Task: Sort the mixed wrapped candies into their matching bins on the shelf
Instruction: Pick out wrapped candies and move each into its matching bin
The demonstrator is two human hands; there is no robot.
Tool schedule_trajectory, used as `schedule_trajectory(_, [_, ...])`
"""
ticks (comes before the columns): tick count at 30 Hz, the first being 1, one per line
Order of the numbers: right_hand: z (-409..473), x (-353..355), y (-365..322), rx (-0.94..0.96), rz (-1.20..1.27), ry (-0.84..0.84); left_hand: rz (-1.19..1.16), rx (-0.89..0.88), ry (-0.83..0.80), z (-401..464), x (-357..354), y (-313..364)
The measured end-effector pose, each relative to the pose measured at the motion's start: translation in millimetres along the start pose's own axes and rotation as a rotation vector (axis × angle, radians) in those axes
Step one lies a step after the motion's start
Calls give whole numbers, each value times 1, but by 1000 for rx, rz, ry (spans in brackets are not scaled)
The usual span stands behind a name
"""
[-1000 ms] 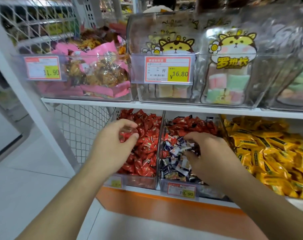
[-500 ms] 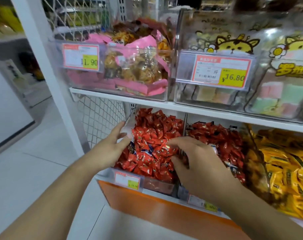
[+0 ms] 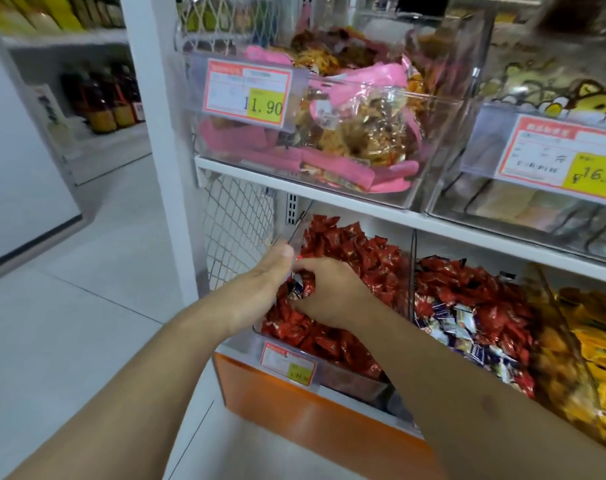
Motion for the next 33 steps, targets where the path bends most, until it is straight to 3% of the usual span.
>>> schedule_trajectory(11, [-11, 11, 14, -84, 119, 137, 104, 35, 22, -12, 0, 14])
schedule_trajectory(22, [-104, 101, 27, -122, 111, 300, 198, 12, 88, -18, -4, 30])
schedule_trajectory(25, [-139, 127, 53, -127, 50, 367, 215, -57, 152, -19, -2, 38])
schedule_trajectory(29, [-171, 143, 99, -207, -65, 391, 491, -288, 293, -19, 0, 67])
schedule_trajectory(33, [-183, 148, 123, -240, -66, 407, 601, -407, 250, -15, -25, 83])
Point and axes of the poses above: each hand's wrist, its own z-axis towards the middle knuckle, its own x-axis out of the back of the hand, y = z × x, the point moved 9 cm from there along z, towards the middle knuckle, and after that the axes turned 9 degrees about -x, right-handed, at the moved point
